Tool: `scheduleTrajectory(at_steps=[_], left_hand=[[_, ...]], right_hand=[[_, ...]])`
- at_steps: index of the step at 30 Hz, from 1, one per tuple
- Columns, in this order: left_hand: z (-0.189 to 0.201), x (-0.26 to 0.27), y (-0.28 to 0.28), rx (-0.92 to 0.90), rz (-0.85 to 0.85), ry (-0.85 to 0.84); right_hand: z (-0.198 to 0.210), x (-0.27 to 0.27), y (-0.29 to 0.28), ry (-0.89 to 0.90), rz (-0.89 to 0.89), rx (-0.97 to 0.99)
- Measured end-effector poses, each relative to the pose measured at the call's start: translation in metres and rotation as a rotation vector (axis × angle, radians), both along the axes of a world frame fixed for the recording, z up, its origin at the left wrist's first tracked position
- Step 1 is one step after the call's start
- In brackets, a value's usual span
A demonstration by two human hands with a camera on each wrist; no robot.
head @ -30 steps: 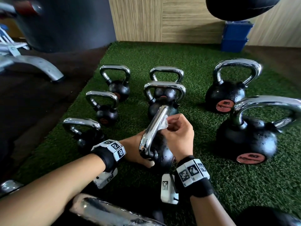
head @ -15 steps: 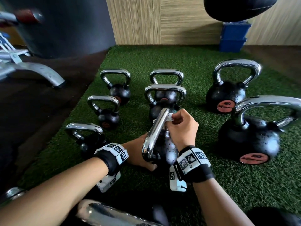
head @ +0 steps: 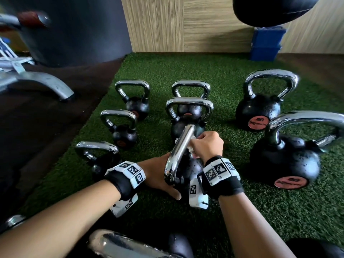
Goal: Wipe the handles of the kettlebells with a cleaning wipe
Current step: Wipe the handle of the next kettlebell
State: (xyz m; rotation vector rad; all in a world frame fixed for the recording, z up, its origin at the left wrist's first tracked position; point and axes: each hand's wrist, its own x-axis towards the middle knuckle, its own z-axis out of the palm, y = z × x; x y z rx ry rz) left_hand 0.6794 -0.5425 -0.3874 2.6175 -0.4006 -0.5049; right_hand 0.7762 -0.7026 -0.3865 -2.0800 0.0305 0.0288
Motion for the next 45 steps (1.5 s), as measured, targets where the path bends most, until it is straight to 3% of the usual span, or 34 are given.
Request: scheduleTrajectory(at_steps=[3,8,10,12,16,23,29,32,39,45], left_hand=[[0.016,0.002,0.012,-0.021,0.025,0.151],[0.064,-0.012,0.03,-0.101,0.131,0.306],[0.086,-0.021,0.021,-0.043,0.144,0.2],[0.099,-0.027,0.002,0.156,0.182,0.049],[0.089,-0.029,-0.031,0.347,0.257,-0.167],[0.093,-0.026,-0.02,0.272,0.275,-0.139],[0.112,-0.006,0.002,0.409,-0.005,-0.204],[0.112,0.002,0.004,0.451,-0.048,-0.251],[0.103,0.003,0.011,0.385,-0.022,-0.281],[0.111,-0.052,0.052,-0.021,0.268,-0.267]], right_hand=[[0.002,-0.005,-0.001,0.055,0.076,-0.087],[0.006,-0.006,-0.008,-0.013,0.135,-0.236],[0.013,-0.003,-0.013,-0.117,0.16,-0.232],[0.022,0.0,-0.016,-0.223,0.285,-0.243],[0.039,0.007,-0.013,-0.263,0.484,-0.331],[0.046,-0.009,-0.02,-0.235,0.372,-0.424],[0.046,-0.044,-0.057,-0.224,0.264,-0.507],[0.048,-0.067,-0.067,-0.219,0.233,-0.538],[0.051,-0.081,-0.068,-0.19,0.232,-0.534],[0.071,-0.104,-0.088,-0.178,0.35,-0.384]])
